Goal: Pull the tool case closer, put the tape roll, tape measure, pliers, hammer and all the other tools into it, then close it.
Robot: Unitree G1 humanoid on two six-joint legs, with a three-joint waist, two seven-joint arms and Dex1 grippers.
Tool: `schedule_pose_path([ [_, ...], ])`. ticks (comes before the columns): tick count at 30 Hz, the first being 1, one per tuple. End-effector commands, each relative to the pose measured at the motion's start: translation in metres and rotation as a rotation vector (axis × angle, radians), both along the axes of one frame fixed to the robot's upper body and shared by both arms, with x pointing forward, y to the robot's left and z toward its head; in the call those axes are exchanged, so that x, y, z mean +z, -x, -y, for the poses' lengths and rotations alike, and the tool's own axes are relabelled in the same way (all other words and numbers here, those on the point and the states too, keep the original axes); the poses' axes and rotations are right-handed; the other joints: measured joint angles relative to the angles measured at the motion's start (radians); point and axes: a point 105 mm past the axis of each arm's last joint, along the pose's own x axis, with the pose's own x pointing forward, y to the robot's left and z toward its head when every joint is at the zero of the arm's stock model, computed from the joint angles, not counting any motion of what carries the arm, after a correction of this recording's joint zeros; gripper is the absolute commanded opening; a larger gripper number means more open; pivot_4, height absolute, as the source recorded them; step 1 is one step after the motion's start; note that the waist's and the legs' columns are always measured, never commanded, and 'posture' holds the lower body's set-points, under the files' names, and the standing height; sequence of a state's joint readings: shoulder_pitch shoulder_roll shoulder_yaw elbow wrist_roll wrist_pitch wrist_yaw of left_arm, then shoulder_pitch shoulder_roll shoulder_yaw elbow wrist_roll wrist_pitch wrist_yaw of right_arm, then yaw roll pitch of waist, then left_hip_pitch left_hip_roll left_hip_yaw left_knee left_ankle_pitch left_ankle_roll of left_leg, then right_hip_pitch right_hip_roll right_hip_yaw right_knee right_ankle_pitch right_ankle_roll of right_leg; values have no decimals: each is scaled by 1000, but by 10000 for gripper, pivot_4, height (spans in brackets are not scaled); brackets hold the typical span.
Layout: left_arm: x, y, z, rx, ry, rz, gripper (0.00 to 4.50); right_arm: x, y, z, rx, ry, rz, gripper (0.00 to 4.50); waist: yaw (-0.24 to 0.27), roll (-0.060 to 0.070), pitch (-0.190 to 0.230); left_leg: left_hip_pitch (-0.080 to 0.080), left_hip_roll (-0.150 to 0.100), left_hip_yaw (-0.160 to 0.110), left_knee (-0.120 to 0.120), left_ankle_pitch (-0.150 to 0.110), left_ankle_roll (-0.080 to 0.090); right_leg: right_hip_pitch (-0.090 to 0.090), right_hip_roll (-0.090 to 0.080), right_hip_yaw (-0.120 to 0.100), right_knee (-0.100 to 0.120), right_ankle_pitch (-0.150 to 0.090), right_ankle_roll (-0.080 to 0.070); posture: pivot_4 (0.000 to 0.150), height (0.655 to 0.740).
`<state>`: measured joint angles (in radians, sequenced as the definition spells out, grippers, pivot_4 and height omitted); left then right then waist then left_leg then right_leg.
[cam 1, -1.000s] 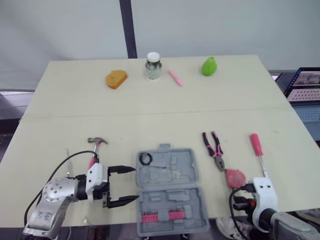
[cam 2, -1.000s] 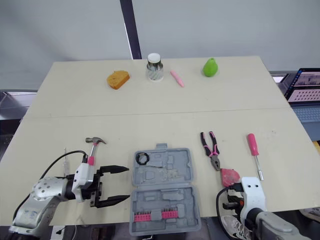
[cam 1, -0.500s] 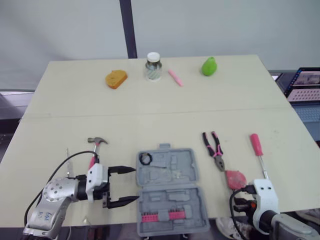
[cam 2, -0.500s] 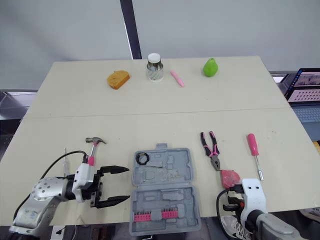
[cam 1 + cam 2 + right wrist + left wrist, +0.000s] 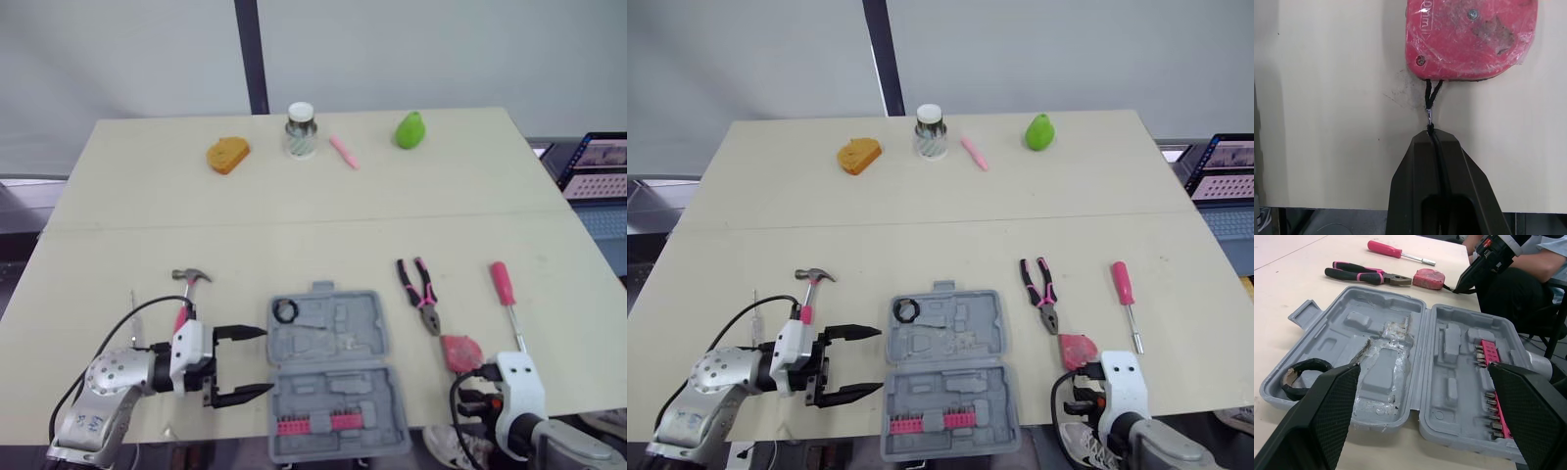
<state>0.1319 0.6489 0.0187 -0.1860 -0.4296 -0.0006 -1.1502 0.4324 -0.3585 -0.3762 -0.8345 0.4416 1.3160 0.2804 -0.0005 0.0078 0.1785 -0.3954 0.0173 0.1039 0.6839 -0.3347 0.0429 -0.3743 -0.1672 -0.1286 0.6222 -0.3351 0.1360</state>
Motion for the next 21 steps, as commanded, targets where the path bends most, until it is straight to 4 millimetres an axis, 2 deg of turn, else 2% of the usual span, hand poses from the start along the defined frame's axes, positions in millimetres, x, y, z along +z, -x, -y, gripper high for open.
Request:
schedule_pose_path([
  [1,5,2,5,-18,7,24,45000,8,1,-1,9,8,25,95,0,0,0,0,0,0,0,0,0,0,0,0,0,0,0,1500,6950],
  [13,7,2,7,-19,6,27,45000,8,-1,-2,18,-2,26,95,0,0,0,0,0,0,0,0,0,0,0,0,0,0,0,1500,6950],
  [16,7,2,8,-18,8,28,45000,12,-2,-1,7,-28,34,7194,0,0,0,0,0,0,0,0,0,0,0,0,0,0,0,1500,6950],
  [20,8,1,8,-19,15,28,45000,20,0,-3,29,-102,47,25463,0,0,0,0,0,0,0,0,0,0,0,0,0,0,0,1500,6950],
  [21,9,1,8,-19,19,27,45000,23,2,-4,46,-128,46,31335,0,0,0,0,0,0,0,0,0,0,0,0,0,0,0,1500,6950],
])
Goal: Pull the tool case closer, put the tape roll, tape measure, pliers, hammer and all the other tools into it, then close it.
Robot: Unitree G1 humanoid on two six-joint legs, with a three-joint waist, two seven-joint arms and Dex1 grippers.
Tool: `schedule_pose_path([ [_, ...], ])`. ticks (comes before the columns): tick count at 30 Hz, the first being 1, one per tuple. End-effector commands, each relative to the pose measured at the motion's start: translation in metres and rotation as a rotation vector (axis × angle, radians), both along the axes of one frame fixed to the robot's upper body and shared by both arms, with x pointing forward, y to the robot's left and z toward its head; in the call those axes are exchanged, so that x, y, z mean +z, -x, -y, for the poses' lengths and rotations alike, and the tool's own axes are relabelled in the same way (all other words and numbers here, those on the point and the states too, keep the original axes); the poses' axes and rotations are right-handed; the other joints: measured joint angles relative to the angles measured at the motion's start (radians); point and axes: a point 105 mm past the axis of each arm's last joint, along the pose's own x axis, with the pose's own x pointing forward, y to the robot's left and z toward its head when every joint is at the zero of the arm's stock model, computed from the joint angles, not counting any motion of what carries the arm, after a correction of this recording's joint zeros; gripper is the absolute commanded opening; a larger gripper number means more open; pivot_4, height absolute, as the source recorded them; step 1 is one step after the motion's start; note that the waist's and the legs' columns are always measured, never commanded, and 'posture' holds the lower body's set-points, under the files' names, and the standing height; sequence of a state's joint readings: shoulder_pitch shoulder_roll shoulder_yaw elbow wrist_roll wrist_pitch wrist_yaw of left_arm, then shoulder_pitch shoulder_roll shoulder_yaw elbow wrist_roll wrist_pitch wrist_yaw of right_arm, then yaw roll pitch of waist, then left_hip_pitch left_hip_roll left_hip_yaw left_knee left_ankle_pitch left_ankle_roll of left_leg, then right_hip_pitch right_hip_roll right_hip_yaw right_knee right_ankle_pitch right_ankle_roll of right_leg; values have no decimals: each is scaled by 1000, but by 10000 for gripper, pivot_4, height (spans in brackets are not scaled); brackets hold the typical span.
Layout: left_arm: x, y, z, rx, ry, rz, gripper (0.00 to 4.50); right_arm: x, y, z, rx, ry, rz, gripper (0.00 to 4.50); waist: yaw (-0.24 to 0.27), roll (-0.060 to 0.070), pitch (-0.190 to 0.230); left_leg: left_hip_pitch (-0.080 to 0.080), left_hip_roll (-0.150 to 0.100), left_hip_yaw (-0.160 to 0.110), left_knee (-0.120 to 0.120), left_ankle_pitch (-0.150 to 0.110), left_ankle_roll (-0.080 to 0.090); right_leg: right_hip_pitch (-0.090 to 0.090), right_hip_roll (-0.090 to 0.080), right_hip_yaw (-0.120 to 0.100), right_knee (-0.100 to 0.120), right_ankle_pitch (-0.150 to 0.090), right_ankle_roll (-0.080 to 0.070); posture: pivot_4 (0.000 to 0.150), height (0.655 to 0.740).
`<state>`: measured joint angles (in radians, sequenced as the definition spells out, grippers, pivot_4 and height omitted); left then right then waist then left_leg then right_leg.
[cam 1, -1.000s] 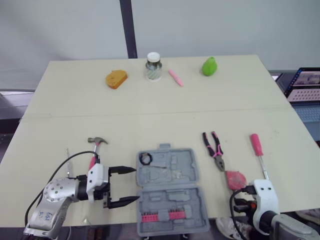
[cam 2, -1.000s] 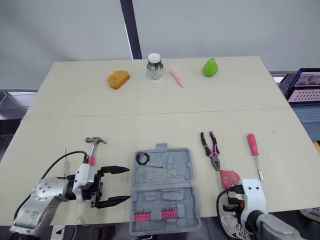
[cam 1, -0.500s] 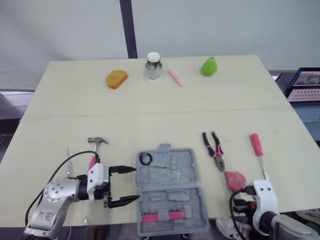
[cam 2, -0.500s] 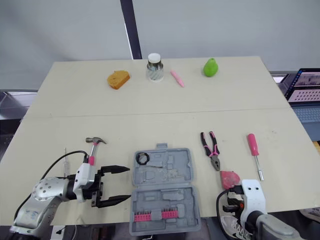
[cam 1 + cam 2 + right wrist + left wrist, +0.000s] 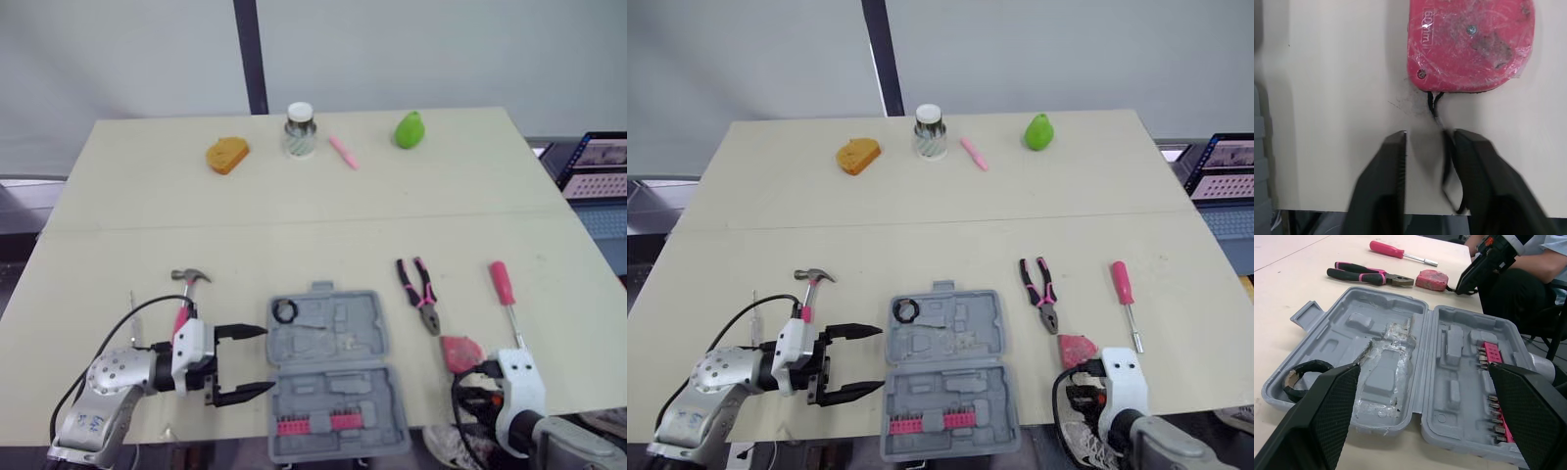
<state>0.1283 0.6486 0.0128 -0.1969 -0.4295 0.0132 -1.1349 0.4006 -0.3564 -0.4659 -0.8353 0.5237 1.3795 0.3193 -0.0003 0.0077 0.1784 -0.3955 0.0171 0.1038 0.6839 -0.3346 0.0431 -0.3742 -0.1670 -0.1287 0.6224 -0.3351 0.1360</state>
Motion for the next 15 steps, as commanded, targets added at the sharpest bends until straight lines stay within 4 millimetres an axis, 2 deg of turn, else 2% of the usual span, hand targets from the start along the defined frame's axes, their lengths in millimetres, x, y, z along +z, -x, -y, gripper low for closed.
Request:
schedule_pose_path([
  [1,12,1,6,-30,27,33,45000,20,7,-7,76,-85,41,35285,1,0,0,0,0,0,0,0,0,0,0,0,0,0,0,1500,6950],
  [3,17,0,6,-38,39,39,45000,29,13,-9,119,-135,39,44806,1,0,0,0,0,0,0,0,1,0,0,0,0,0,0,1500,6950],
  [7,26,1,6,-73,32,62,45000,55,30,-1,233,-212,36,44806,3,0,0,0,0,-1,0,0,1,1,-1,0,0,0,0,1500,6950],
  [9,28,4,5,-111,10,75,45000,70,34,6,306,-187,53,44806,4,0,0,0,-1,0,0,0,2,1,-1,1,-1,0,0,1500,6950],
  [15,28,9,9,-145,28,161,45000,93,20,36,471,41,214,44806,4,-4,1,3,-1,0,-1,1,3,4,0,0,-2,0,0,1500,6950],
])
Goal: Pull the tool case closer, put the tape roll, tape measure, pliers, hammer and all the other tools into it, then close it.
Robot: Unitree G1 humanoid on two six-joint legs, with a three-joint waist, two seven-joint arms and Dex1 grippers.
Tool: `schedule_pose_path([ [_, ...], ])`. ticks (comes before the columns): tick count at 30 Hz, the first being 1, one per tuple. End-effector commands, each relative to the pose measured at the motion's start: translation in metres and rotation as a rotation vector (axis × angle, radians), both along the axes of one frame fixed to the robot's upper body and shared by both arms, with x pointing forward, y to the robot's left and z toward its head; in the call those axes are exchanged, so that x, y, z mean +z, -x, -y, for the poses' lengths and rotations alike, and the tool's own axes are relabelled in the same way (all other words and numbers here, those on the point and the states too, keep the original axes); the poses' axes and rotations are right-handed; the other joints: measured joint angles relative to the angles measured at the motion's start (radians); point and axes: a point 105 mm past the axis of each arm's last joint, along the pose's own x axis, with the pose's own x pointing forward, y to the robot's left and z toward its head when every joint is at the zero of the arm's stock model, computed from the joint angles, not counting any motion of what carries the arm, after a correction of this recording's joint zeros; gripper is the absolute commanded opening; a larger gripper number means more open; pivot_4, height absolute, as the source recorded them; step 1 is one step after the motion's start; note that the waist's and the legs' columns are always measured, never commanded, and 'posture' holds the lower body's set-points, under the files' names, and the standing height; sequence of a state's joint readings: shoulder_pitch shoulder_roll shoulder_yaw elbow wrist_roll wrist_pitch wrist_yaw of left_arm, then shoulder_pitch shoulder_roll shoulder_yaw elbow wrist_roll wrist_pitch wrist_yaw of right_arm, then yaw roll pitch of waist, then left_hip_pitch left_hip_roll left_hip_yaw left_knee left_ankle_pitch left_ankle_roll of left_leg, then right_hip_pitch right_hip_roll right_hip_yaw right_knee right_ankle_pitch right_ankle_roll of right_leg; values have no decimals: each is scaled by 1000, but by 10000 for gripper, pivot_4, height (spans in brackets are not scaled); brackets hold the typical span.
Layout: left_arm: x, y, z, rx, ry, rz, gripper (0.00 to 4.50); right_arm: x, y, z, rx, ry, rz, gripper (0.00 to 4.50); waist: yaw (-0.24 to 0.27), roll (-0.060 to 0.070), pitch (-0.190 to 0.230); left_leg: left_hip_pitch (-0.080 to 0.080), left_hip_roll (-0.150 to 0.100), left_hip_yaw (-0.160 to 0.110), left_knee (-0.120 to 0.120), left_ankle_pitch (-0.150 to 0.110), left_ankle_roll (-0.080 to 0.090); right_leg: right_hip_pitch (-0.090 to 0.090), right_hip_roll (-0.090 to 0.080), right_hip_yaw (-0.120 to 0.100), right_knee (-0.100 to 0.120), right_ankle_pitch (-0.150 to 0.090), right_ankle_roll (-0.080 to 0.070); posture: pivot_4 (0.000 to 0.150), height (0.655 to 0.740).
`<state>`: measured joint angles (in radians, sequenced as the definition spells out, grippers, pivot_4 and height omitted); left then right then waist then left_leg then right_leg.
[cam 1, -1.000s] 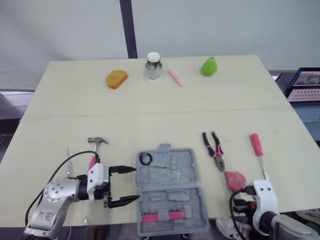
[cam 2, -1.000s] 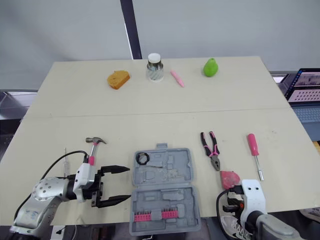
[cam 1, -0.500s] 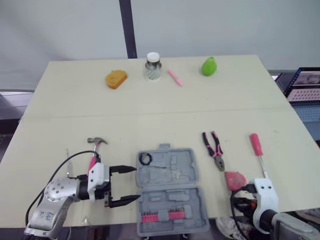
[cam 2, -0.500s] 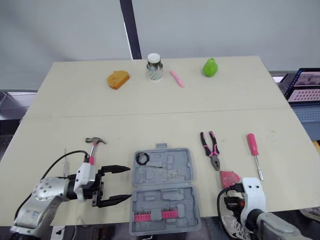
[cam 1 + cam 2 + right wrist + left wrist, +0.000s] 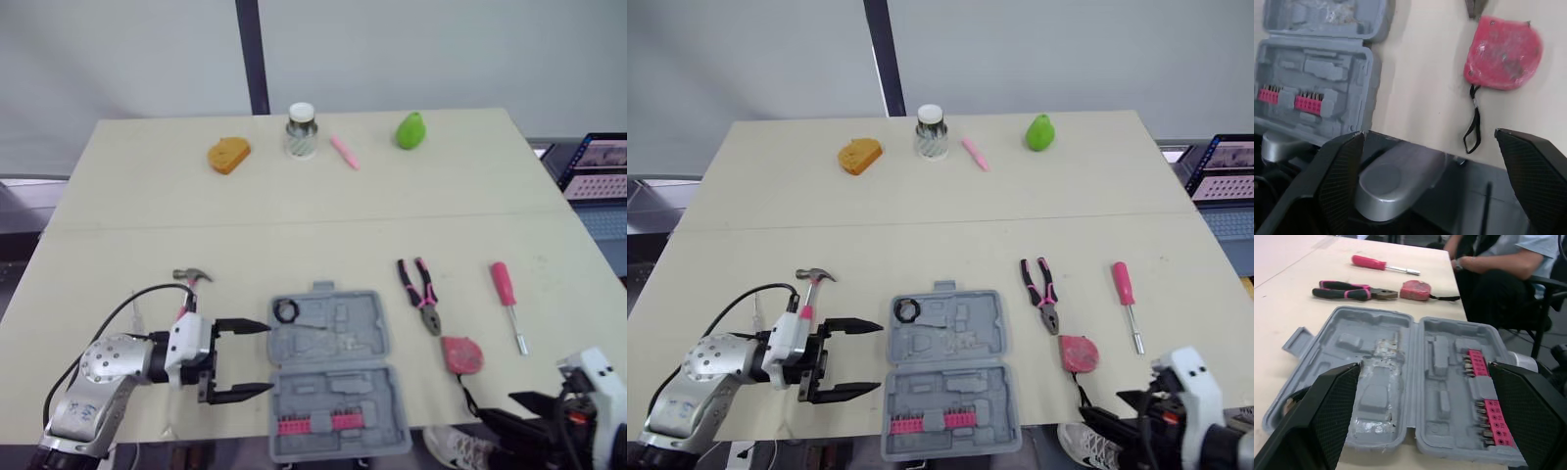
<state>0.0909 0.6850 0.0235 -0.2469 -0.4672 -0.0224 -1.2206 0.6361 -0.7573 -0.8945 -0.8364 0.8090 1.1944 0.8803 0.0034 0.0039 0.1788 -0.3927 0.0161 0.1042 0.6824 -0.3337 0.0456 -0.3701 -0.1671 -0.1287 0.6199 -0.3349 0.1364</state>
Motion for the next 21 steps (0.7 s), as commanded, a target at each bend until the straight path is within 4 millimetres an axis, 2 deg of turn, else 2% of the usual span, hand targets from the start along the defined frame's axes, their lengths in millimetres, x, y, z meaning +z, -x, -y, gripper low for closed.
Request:
schedule_pose_path([
  [1,8,4,7,-12,62,82,45000,12,-13,19,95,111,155,44806,2,-1,0,0,0,1,0,0,0,0,0,0,0,0,0,1500,6950],
  [2,10,3,10,-3,87,97,45000,13,-17,24,118,140,182,44806,3,-1,1,1,-1,1,0,0,0,1,-1,0,-1,0,1,1500,6950],
  [5,15,-1,13,37,130,159,45000,26,-42,41,136,238,409,44806,5,-4,2,2,-1,1,0,0,0,4,0,0,-2,1,2,1500,6950],
  [10,16,-2,13,52,135,138,45000,15,-65,48,326,331,440,44806,6,-3,2,5,-1,0,0,0,0,6,0,-1,-2,1,2,1500,6950],
  [16,23,1,11,44,150,88,45000,-2,-81,49,573,417,412,44806,8,-3,2,6,-1,-2,0,2,1,10,-1,-3,-4,1,2,1500,6950],
  [21,29,4,10,58,158,77,45000,-16,-88,40,718,375,363,44806,8,-2,3,6,-1,-4,1,3,0,11,-1,-5,-5,1,2,1500,6950],
])
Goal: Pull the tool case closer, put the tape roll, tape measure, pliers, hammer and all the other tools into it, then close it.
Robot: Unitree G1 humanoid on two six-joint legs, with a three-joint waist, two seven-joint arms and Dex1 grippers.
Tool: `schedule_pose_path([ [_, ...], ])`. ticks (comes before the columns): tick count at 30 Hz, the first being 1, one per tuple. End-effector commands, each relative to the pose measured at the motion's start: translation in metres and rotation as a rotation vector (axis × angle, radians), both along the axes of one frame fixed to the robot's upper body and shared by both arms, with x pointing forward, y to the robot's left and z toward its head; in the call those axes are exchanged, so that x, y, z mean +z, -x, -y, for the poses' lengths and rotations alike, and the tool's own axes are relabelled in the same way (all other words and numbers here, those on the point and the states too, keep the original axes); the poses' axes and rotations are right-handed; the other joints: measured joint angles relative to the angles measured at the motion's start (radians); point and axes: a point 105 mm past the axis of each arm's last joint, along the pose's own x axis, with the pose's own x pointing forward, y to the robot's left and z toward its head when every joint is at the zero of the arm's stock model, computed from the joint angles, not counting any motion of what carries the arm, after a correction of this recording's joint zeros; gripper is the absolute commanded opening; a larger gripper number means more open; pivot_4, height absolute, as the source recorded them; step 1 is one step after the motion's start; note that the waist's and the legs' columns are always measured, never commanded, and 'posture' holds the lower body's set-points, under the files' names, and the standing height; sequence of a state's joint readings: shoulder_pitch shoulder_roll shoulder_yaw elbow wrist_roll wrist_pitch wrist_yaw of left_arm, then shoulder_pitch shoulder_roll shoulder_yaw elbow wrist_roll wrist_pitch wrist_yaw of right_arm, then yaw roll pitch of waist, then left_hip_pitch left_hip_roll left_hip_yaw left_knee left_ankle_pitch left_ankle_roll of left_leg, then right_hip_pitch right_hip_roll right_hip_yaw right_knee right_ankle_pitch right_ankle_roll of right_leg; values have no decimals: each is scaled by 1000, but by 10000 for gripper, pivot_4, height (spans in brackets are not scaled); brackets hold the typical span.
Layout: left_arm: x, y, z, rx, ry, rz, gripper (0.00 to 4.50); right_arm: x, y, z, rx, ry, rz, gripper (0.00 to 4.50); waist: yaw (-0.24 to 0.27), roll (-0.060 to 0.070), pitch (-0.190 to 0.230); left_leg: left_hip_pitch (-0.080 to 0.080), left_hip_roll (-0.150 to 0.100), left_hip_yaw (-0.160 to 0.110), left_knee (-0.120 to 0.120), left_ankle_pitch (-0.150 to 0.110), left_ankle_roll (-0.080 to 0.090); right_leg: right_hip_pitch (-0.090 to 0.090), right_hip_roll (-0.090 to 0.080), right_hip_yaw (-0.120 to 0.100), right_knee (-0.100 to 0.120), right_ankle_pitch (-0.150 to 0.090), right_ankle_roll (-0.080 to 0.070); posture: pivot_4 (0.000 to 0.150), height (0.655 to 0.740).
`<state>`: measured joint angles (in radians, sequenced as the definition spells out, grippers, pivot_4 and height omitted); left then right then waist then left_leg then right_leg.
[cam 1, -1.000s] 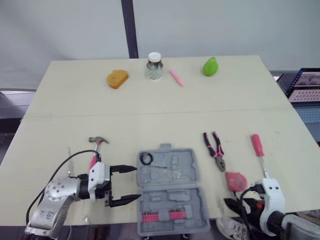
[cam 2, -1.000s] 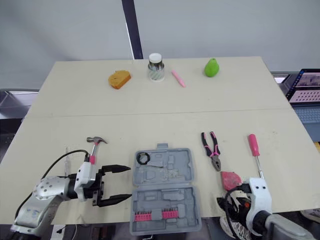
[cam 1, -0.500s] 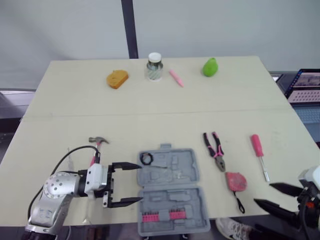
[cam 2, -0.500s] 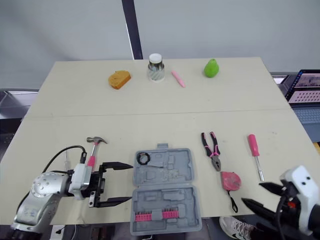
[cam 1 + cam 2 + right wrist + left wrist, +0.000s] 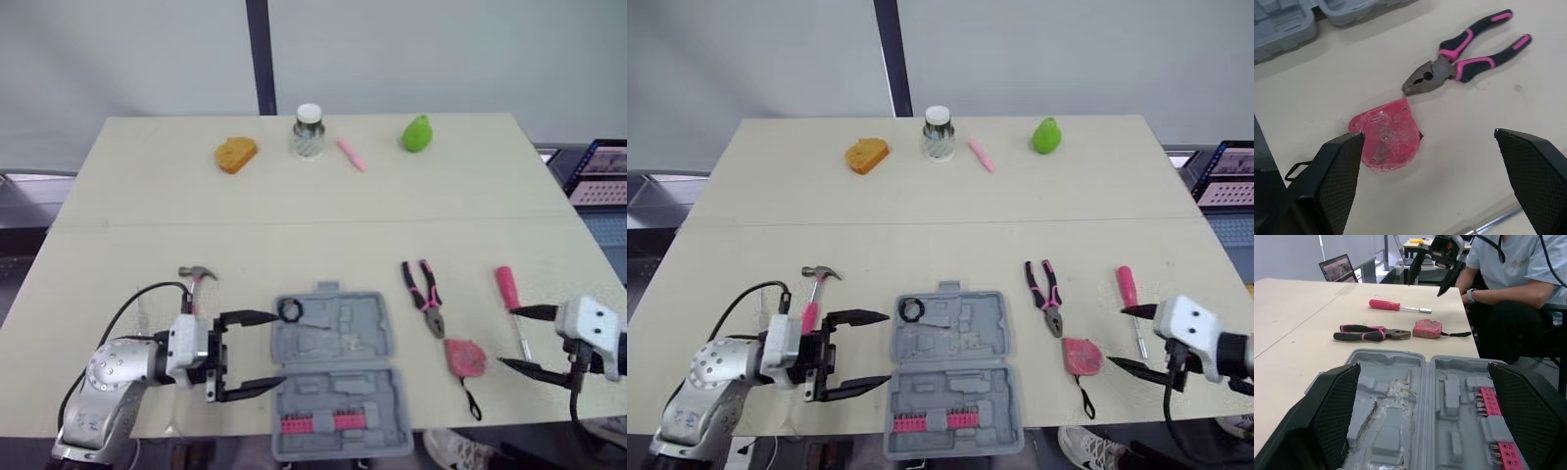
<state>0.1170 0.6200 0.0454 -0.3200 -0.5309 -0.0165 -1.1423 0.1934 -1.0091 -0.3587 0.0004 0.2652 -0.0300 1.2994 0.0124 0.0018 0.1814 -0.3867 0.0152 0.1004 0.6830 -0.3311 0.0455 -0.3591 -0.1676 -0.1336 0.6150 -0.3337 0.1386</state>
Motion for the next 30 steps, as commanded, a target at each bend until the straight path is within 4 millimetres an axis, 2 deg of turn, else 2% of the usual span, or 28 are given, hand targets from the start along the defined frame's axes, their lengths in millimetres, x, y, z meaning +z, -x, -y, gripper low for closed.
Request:
schedule_pose_path([
  [1,13,5,-1,10,15,31,45000,-6,-1,-5,91,28,-48,44806,-1,0,0,0,0,0,0,0,0,0,0,0,0,0,0,1500,6950],
  [13,18,16,-8,68,2,26,45000,-30,-16,-16,238,79,-94,44806,1,1,0,0,0,-2,1,1,0,2,0,-2,-1,0,0,1500,6950],
  [30,13,27,-11,83,2,8,45000,-45,-20,-19,227,88,-112,44806,-1,1,1,0,0,-2,1,1,0,2,0,-2,-1,0,0,1500,6950],
])
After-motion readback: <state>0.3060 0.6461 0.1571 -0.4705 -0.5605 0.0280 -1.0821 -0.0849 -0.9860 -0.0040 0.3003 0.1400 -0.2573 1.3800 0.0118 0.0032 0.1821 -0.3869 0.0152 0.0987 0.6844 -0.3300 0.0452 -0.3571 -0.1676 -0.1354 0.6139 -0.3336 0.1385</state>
